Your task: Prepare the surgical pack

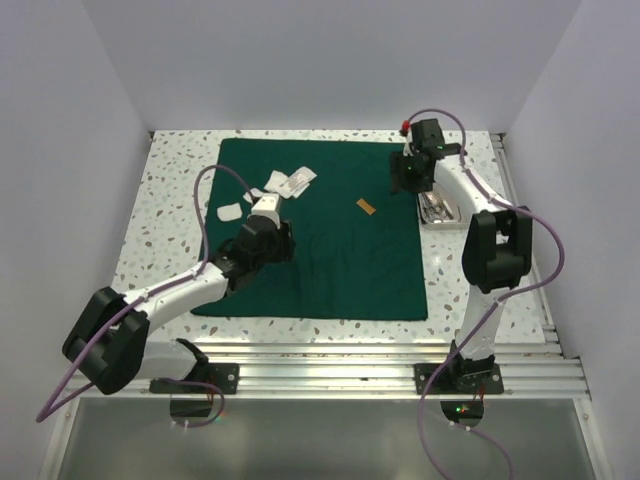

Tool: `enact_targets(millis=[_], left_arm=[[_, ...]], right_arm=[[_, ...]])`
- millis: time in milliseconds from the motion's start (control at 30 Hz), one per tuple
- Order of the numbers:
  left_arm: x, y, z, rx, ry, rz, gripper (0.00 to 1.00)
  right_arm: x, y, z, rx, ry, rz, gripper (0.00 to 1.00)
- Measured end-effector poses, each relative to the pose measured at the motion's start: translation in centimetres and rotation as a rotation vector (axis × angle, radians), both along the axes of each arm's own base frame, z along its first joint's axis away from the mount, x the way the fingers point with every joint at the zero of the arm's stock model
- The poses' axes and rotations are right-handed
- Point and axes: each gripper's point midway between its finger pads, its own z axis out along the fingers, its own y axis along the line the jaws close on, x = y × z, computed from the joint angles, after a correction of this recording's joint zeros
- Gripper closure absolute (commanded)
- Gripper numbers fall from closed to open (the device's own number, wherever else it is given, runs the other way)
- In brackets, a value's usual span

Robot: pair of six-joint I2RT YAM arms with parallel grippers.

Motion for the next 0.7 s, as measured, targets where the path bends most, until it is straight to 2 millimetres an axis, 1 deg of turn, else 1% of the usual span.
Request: enact_targets(millis=[100,200,333,433,500,600,700], left_arm=[[0.5,1.1,0.3,-0.003,-0.012,0.035,0.39],[0.7,2.6,0.0,0.001,-0.012,0.079,0.36],[0.8,3.9,-0.6,0.013,-0.004,0.113,0.36],[0.7,4.2,-0.8,0.017,-0.002,0.121,0.36],[0.7,4.2,-0.9,0.019,0.000,0.121,0.36],[0.7,4.2,-0.9,0.018,-0.001,0.121,0.35],[0.7,4.2,-0.9,0.017,-0.003,0.120,0.35]], right_arm=[[-0.1,3.1,-0.1,0.004,-0.011,0.103,0.39],[1.0,4.9,-0.3,0.003,-0.027,0.166,0.42],[2.6,6.0,-1.7,-0.020,-0.024,0.209,0.42],[3.5,6.7,-3.3,-0.038,-0.008,0.240,0.41],[3.5,7.1,-4.6,-0.049,0.013,0.258,0.39],[2.9,7.6,-6.0,-0.060,0.049,0.288,0.38],[2.6,8.1,-6.7,-0.070,0.060,0.316,0.38]])
